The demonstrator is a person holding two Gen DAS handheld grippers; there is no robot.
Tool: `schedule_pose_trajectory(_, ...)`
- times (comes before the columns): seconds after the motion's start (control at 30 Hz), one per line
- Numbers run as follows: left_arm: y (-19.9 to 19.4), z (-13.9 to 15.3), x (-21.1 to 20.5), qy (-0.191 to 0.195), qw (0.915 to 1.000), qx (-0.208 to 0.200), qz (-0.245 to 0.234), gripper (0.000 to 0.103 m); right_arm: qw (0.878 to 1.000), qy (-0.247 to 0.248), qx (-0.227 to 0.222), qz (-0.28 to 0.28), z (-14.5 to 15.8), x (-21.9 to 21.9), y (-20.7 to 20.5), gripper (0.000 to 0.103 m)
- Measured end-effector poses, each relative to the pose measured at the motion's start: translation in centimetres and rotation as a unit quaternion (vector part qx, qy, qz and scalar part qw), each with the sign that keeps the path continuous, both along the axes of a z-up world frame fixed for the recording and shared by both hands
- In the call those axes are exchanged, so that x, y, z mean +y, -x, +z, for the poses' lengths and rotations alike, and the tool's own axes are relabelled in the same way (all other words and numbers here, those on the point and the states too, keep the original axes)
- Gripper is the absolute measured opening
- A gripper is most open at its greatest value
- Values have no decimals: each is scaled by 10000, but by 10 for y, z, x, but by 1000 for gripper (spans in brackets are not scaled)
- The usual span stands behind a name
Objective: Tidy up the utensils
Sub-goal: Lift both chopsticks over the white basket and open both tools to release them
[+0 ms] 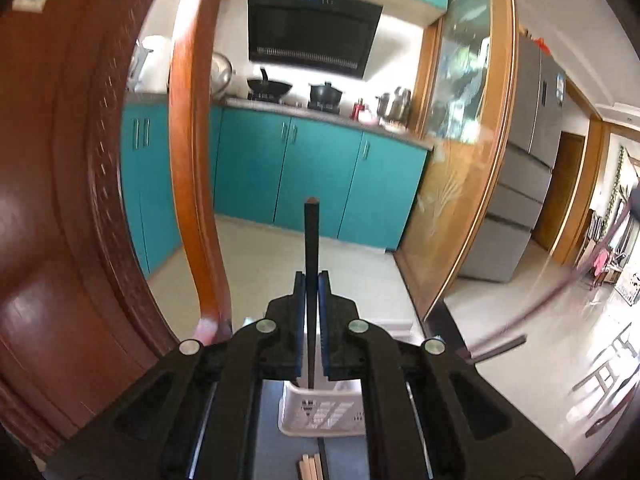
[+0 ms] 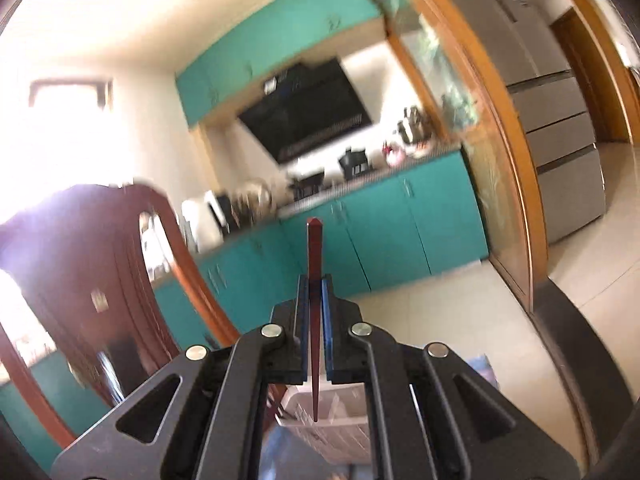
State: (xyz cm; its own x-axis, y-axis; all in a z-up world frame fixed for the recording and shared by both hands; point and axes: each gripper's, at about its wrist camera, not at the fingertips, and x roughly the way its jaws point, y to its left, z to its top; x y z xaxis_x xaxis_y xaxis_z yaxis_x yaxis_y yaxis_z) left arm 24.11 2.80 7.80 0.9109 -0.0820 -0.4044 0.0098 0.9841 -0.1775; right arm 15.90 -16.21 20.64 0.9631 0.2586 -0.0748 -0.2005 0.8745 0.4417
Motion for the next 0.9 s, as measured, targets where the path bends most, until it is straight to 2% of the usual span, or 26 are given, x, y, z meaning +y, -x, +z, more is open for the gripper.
schedule_pose_trajectory(0.1,-2,-12,3,3,9998,200,29,8,9988,92,-157,-445,-13,4,-3,7)
schedule_pose_trajectory(0.2,1,-18,11,80,9997,207,69,18,9989,163,-53,-437,-29,8,-14,7)
schedule_pose_trajectory(0.4,19,-20,23,133,9998,131,105,29,9978,221,105,-620,-48,10,-34,7)
schedule_pose_trajectory(0.5,31,-23,23,-4,10000,79,45,31,9978,224,-19,-622,-53,12,-34,7)
schedule_pose_trajectory(0.6,39,-30,18,-262,9996,84,21,38,9974,500,101,-517,-59,23,-41,7)
schedule_pose_trajectory(0.7,41,-38,16,-357,9991,226,-56,38,9962,692,307,-442,-67,32,-48,7)
schedule_pose_trajectory(0.8,44,-46,17,-383,9985,367,-97,38,9960,720,394,-347,-68,34,-46,14)
schedule_pose_trajectory(0.9,47,-50,20,-402,9981,445,-117,38,9957,800,285,-368,-61,33,-34,29)
